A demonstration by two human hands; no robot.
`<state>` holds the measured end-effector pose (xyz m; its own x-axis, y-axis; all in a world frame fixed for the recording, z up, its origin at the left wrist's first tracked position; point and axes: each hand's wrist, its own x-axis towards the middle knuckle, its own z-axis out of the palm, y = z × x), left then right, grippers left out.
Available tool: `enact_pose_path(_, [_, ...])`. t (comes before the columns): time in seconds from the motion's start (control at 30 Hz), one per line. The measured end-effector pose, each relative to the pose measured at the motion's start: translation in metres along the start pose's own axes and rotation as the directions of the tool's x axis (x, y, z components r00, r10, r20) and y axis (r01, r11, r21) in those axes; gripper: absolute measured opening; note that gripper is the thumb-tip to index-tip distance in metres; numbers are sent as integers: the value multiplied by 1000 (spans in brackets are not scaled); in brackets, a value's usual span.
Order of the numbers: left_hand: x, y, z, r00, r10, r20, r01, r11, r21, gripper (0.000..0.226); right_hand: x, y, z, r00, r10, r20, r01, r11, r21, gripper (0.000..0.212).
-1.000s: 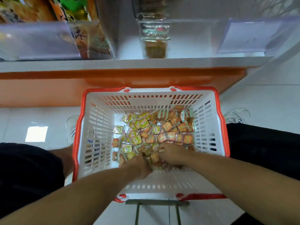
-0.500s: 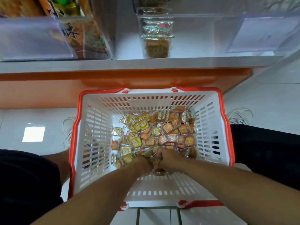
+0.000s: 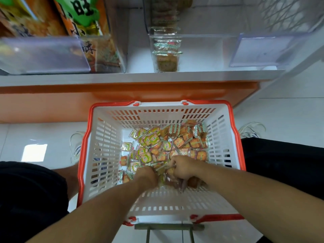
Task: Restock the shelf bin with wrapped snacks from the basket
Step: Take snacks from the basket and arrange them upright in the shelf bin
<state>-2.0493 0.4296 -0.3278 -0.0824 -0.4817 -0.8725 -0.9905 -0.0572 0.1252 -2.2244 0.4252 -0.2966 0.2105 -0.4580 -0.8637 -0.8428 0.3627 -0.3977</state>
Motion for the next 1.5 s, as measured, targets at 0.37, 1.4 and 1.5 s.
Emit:
enact_pose_path(0.37, [-119,33,-183,937,310,162,-204,862,-465,6,-160,-112,-144,958,-276,-80,218,879,-425,33])
enact_pose_path(1.4, [-246,49,-263,730,543,-415,-581,173,-795,37,-272,-115,-202,768,-454,-451,639,501,584,40])
enact_pose_path(1.5, [-246,52,-257,725,551,-413,-592,191,-783,42,-269,-119,-195,779,-491,-389,623,542,564,33])
